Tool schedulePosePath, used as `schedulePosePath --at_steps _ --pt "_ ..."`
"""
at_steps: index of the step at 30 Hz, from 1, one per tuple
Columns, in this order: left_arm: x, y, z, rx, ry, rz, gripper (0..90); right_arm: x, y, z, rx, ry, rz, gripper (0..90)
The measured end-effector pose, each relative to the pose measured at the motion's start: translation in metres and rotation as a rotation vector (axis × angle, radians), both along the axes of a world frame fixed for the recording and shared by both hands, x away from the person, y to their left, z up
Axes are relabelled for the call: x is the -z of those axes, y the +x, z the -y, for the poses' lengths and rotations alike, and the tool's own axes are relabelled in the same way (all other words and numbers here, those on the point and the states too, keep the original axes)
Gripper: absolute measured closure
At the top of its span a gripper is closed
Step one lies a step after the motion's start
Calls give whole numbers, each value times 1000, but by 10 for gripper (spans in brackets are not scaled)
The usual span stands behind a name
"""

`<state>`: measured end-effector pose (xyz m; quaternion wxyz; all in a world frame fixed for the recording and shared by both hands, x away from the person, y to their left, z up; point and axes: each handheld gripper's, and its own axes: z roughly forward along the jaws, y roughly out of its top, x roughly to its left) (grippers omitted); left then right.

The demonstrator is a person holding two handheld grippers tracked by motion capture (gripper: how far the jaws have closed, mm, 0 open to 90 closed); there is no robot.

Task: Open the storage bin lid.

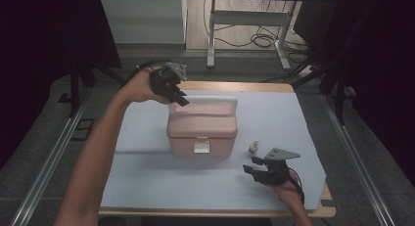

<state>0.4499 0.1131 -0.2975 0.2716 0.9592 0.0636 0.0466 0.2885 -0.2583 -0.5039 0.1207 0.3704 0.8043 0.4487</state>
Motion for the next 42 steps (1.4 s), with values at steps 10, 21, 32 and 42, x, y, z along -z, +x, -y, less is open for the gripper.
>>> schedulePosePath --at_steps 10,21,32,42 --pt "-3 5 -2 14 -19 -6 778 -34 -10 -8 3 28 122 878" --pt "-3 5 -2 11 -18 -9 778 -53 -9 -19 -15 31 172 898" --pt "-4 7 -2 13 -23 -11 778 -65 -6 -23 -16 45 186 899" --pt "-3 8 -3 12 -31 -21 778 -76 -2 -34 -25 87 201 899"
